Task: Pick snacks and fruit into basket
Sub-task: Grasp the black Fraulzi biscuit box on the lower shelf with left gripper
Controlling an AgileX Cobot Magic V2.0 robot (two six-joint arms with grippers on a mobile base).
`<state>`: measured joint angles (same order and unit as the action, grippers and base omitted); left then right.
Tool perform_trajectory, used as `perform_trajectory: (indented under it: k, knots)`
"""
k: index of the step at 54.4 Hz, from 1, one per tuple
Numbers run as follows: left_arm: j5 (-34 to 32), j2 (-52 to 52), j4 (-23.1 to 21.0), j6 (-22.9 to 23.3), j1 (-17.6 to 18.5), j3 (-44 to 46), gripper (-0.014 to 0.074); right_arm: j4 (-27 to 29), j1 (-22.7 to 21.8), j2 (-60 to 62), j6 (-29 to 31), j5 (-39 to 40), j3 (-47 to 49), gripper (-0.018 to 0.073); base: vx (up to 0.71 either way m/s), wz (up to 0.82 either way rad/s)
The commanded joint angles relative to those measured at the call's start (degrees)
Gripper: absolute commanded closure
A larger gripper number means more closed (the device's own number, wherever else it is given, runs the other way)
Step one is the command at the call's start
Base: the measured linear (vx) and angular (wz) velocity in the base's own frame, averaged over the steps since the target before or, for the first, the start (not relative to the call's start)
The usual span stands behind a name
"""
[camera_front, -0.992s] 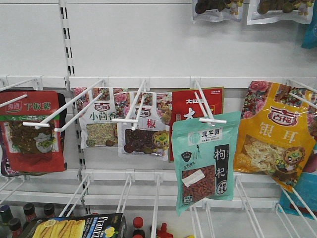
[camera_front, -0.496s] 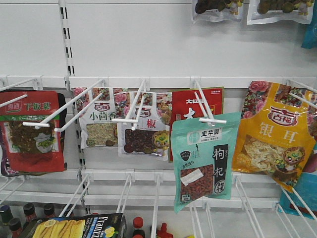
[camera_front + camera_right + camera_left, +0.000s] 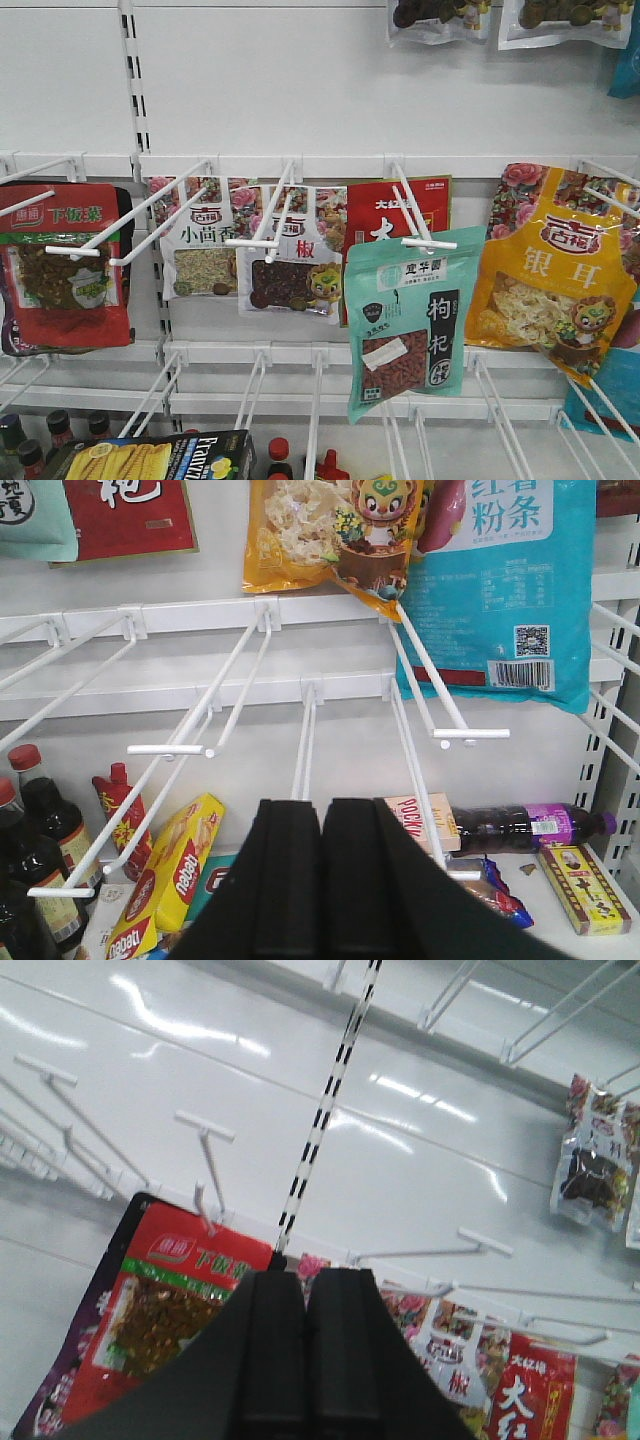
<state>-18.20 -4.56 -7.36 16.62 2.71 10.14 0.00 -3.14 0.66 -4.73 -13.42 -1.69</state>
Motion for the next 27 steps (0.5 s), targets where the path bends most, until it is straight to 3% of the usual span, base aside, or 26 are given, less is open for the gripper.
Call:
perform_trajectory:
  k: [1, 14, 27]
  knots:
    - [-2.4, -5.4, -0.1, 2.9, 0.2, 6.8, 0.0596, -0.6, -0.1, -0.9, 0.2, 4.7, -0.4, 0.0568, 0.00, 0.00]
    - [7.4, -19.0, -0.1, 21.5, 0.2, 17.7, 0.0596, -0.6, -0.1, -0.9, 0.2, 4.7, -0.4, 0.0568, 0.00, 0.00]
    - [9.9, -25.8, -0.3, 36.7, 2.0, 18.9, 0.0596, -0.6, -0.1, -0.9, 0.2, 4.7, -0.4, 0.0568, 0.00, 0.00]
